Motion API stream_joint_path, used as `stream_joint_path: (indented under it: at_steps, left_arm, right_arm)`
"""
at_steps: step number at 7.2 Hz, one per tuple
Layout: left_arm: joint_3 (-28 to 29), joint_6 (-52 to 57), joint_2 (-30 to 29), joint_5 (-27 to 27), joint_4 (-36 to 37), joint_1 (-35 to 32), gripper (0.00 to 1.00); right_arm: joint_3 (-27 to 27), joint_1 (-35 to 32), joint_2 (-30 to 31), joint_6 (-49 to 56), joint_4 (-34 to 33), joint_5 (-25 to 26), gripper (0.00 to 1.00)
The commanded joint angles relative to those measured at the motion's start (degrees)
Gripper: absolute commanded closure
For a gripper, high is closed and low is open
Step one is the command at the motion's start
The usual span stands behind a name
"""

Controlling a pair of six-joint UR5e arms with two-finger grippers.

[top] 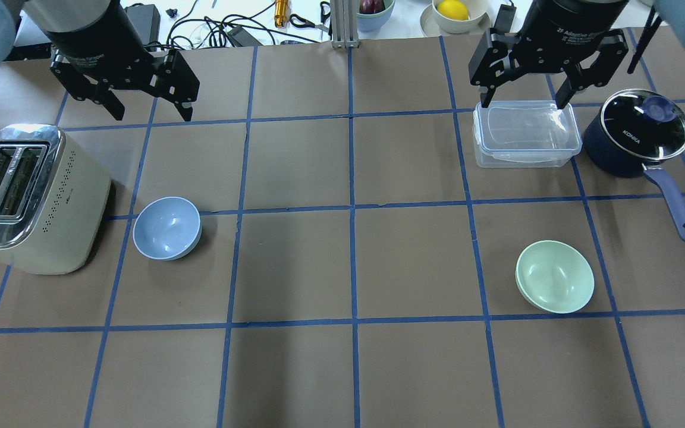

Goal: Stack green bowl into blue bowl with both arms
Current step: 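Move the left gripper down over the light blue bowl's rim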

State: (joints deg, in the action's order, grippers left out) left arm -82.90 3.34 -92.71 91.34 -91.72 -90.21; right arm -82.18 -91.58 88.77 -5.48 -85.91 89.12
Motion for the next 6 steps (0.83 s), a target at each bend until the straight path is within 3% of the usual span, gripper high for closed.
stream_joint_path:
  at_steps: [1, 3, 6]
  left_arm:
    - [-0.41, 0.17, 0.16, 0.06, 0.40, -0.05, 0.00]
    - [-1.81, 0.17, 0.95, 0.59, -0.65, -0.57, 0.00]
    - [-11.80, 0.17, 2.37, 0.59, 1.53, 0.91, 0.00]
  right_arm:
    - [-0.08, 0.00, 0.00, -0.06, 0.12, 0.27, 0.00]
    - [0.00, 0.00, 0.00, -0.06, 0.13, 0.09, 0.00]
    - [-0.09, 0.00, 0.00, -0.06, 0.21, 0.09, 0.00]
